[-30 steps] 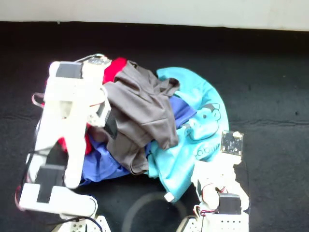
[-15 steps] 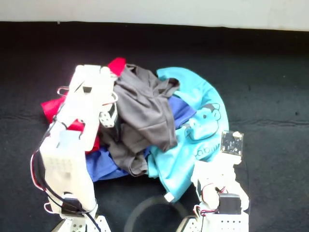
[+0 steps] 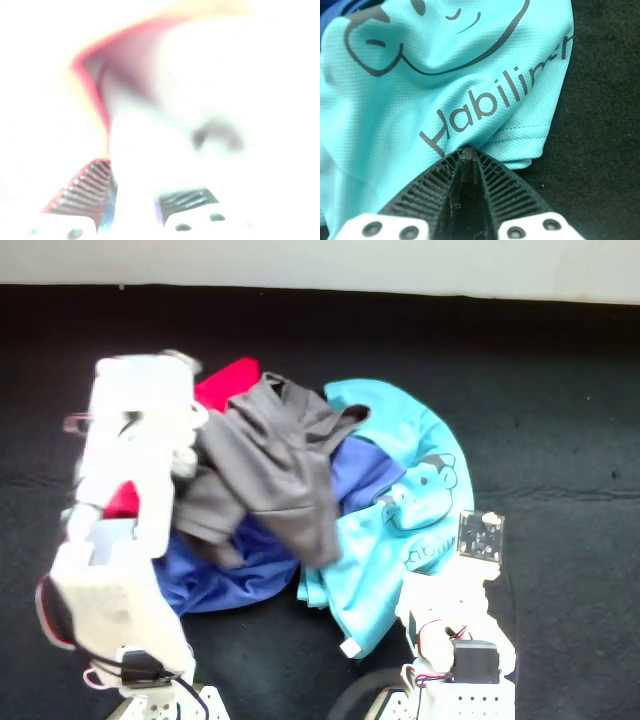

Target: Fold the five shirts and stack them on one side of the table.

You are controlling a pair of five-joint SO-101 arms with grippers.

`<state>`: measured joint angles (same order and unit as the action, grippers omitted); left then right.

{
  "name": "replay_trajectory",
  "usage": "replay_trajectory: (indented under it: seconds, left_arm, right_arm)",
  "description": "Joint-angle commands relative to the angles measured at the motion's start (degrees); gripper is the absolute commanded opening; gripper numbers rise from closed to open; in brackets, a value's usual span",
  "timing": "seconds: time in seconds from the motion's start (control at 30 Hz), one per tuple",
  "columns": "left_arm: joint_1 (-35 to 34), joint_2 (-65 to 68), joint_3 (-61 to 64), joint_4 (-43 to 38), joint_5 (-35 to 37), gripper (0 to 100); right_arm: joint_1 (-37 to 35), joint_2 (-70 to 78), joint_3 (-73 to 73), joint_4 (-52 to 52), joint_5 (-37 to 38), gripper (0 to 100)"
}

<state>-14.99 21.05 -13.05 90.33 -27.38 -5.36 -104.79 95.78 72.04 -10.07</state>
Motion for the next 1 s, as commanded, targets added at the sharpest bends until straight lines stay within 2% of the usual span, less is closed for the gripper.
replay_trajectory:
  seconds: [0.0,0.4,0.6,0.7,0.87,0.97]
  left_arm:
    - [-9.2,-7.3,-4.5,-0.1,0.5,1]
    - [-33.9,-14.4,-20.7,-0.5,-5.5,1]
    - [-41.5,-14.4,-22.1,-5.1,-5.4,1]
    - [-43.4,-14.6,-22.1,-4.8,-5.5,2]
    - [-44.4,-15.2,-25.7,0.2,-8.4,24]
    - [-43.3,-15.2,-32.6,6.1,-9.9,27]
  right_arm:
    - [0.6,-0.2,7.3,-0.9,0.0,0.7]
    - [0.6,-0.2,7.3,-0.9,0.0,0.7]
    - [0.6,-0.2,7.3,-0.9,0.0,0.7]
    - [0.6,-0.2,7.3,-0.9,0.0,0.7]
    - [0.6,-0.2,7.3,-0.9,0.0,0.7]
    - [0.6,-0.2,7.3,-0.9,0.0,0.7]
